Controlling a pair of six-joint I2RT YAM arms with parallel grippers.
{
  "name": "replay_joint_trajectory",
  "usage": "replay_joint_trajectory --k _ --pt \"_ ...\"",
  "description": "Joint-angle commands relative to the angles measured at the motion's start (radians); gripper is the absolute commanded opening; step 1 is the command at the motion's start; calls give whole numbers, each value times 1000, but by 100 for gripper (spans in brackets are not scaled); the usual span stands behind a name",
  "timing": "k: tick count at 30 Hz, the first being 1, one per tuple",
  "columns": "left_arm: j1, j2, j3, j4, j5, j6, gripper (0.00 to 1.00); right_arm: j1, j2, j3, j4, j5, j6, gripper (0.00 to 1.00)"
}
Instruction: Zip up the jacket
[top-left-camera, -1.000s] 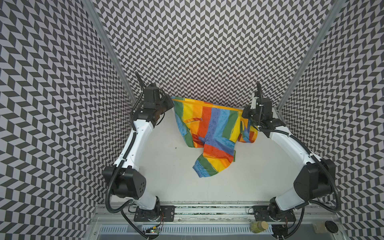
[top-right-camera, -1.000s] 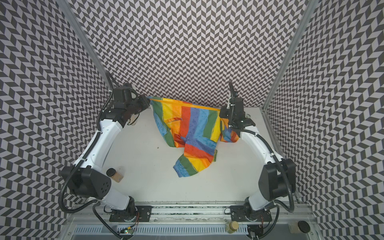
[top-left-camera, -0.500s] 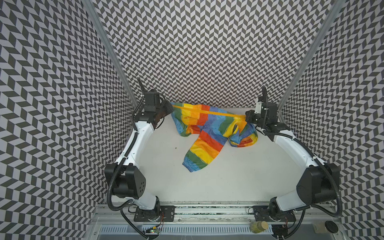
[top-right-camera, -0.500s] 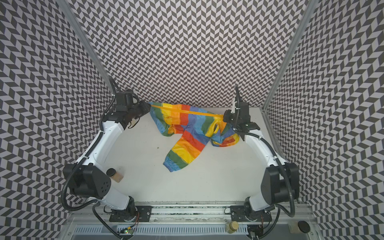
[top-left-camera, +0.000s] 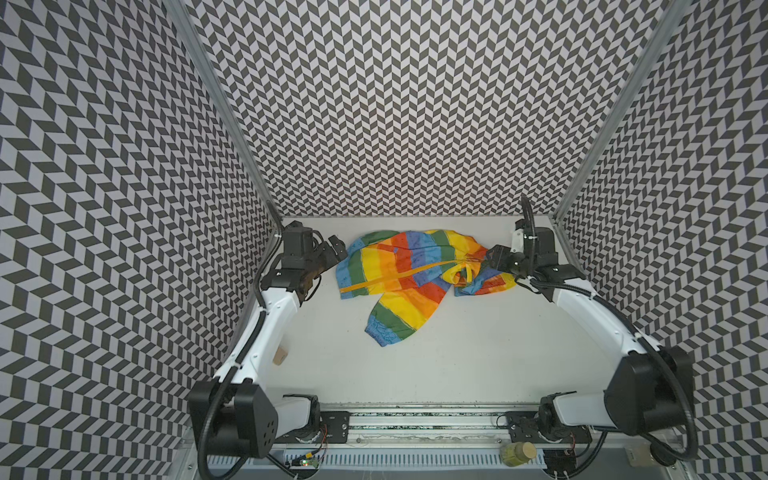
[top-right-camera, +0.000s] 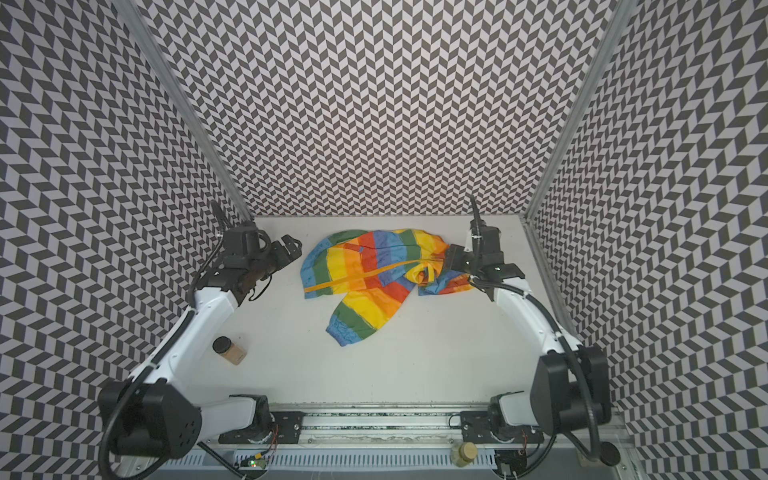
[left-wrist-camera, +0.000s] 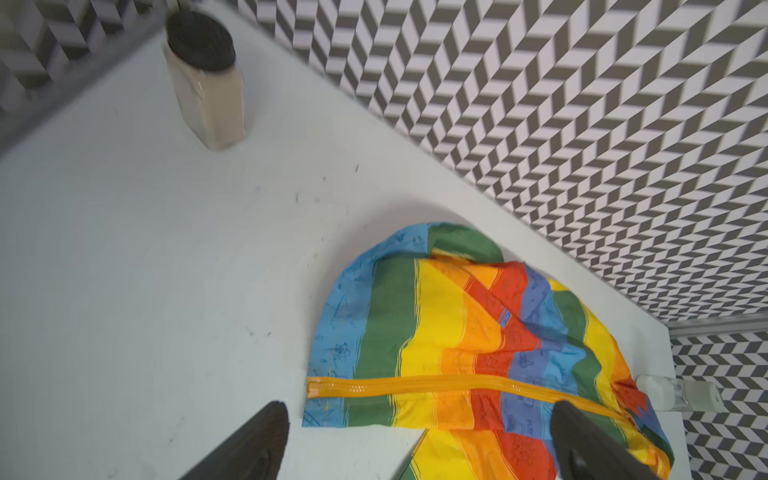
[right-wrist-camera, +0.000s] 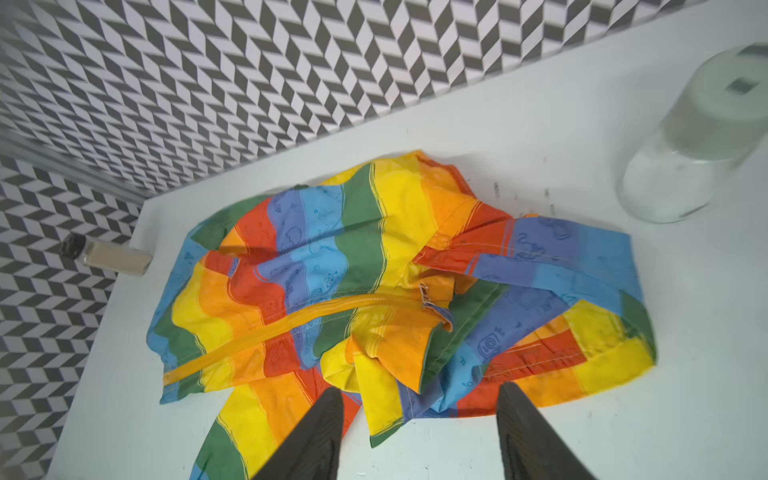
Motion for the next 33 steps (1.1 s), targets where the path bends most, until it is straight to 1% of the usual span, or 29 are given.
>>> replay_joint_trajectory --k 1,2,3,4,5,6,7,8,9,10,11,12,13,14,16,18,20,25,27,30,31,32,33 --pt "7 -131 -58 174 -82 120 100 -6 -124 -56 10 270 35 70" --pt "7 -154 -58 171 -99 139 100 -6 -157 -73 7 313 41 75" --pt "7 -165 -44 152 -121 152 100 -6 -189 -89 7 328 50 75" --pt "7 -171 -18 113 -153 166 100 -6 -225 -114 9 349 70 73" --pt "7 -173 4 69 -197 157 100 -6 -258 -167 61 392 102 73" --pt "8 -174 3 60 -230 148 100 -6 -293 -213 115 442 128 72" --pt "8 -181 -27 99 -267 156 97 -8 -333 -271 178 466 127 73" --pt "8 -192 -69 158 -295 145 92 -9 -374 -324 253 454 58 78" --pt "8 -207 -117 220 -311 135 88 -9 -406 -367 324 415 -27 80" --pt "7 -223 -196 326 -314 146 86 -9 -438 -408 392 369 -106 81" --pt "7 -233 -285 459 -299 178 85 -9 -459 -450 451 341 -158 83" --pt "8 -234 -359 562 -278 213 84 -9 -461 -478 501 344 -196 82" --pt "7 -225 -424 654 -261 240 85 -9 -449 -501 545 367 -227 82" --pt "8 -199 -461 702 -265 246 85 -9 -428 -509 558 396 -253 82" --pt "2 -144 -480 704 -293 268 87 -9 -374 -497 517 435 -305 82" --pt "-19 -89 -485 706 -348 315 89 -7 -306 -504 524 467 -334 82" --pt "-47 -32 -484 719 -409 389 91 -7 -236 -529 575 471 -350 83" --pt "-53 130 -480 732 -468 456 93 -6 -108 -577 678 466 -347 84" --pt "-52 190 -496 770 -467 483 94 -6 -72 -612 767 453 -360 85" --pt "-53 274 -537 919 -458 511 97 -6 -4 -700 984 449 -369 86" --pt "-53 268 -502 831 -442 510 98 -6 29 -717 1050 446 -371 86" --pt "-52 279 -507 861 -430 528 98 -7 58 -729 1098 445 -370 86" --pt "-53 294 -552 977 -432 557 98 -7 101 -745 1170 438 -372 87"
